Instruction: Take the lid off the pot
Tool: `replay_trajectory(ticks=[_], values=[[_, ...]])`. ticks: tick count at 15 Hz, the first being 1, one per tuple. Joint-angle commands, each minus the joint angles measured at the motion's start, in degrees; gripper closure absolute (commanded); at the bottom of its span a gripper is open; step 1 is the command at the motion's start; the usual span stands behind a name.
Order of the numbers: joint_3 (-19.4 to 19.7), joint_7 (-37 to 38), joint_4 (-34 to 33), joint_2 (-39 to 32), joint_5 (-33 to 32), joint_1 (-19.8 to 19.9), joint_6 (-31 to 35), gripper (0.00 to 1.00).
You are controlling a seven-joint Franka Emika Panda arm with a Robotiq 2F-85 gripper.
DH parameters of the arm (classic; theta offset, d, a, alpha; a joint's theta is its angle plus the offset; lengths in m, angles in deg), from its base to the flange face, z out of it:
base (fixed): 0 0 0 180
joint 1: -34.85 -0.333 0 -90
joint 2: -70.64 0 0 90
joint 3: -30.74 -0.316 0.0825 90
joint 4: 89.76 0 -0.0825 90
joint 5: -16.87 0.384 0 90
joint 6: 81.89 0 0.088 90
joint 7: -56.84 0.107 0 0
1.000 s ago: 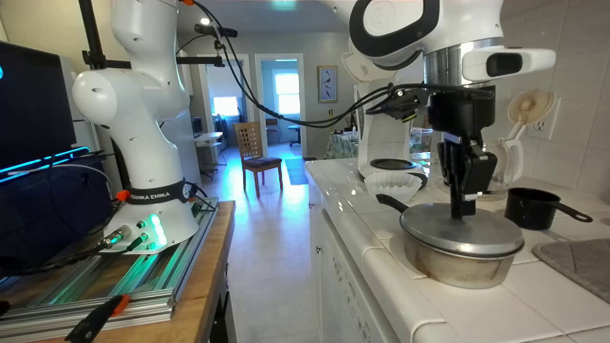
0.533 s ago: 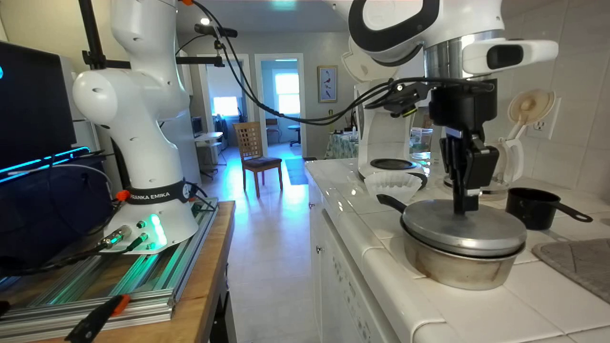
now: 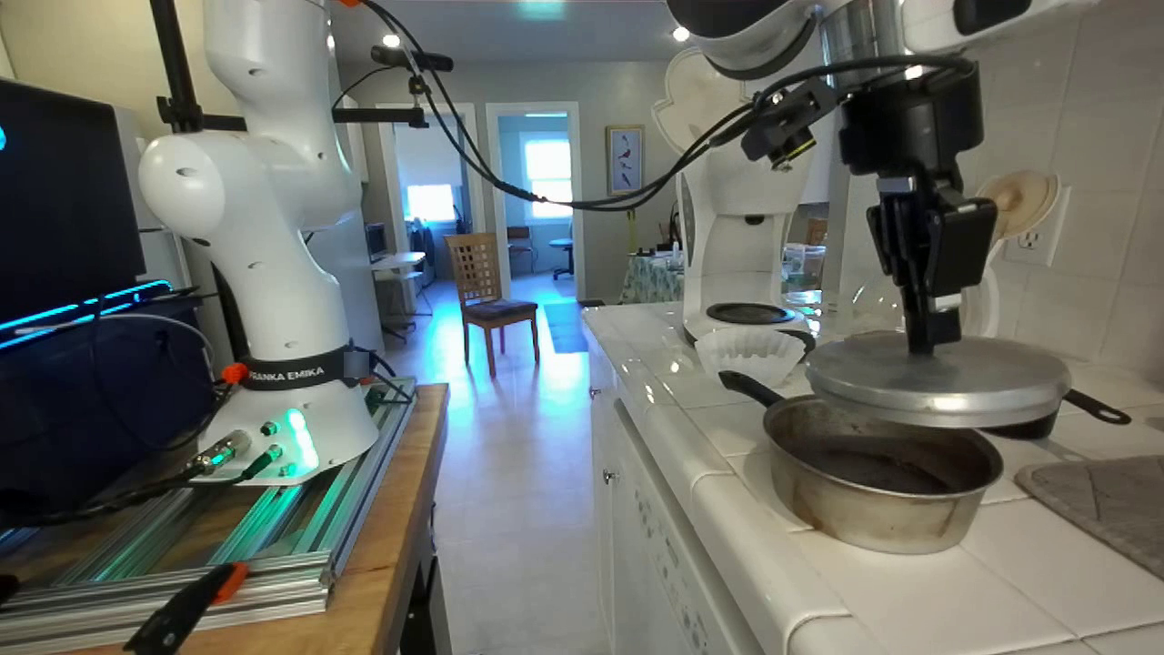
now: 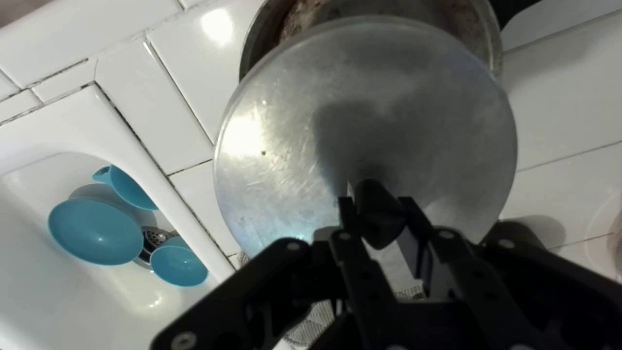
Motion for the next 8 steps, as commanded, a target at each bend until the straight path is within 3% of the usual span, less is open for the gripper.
replay_trajectory(ticks=[1,8], values=[[1.1,1.7,-3.5,-0.3,-0.7,0.3,-1.4,0.94],[1.5,0.5,-10.7,-3.7,1.1,2.0,-1.3,0.94]])
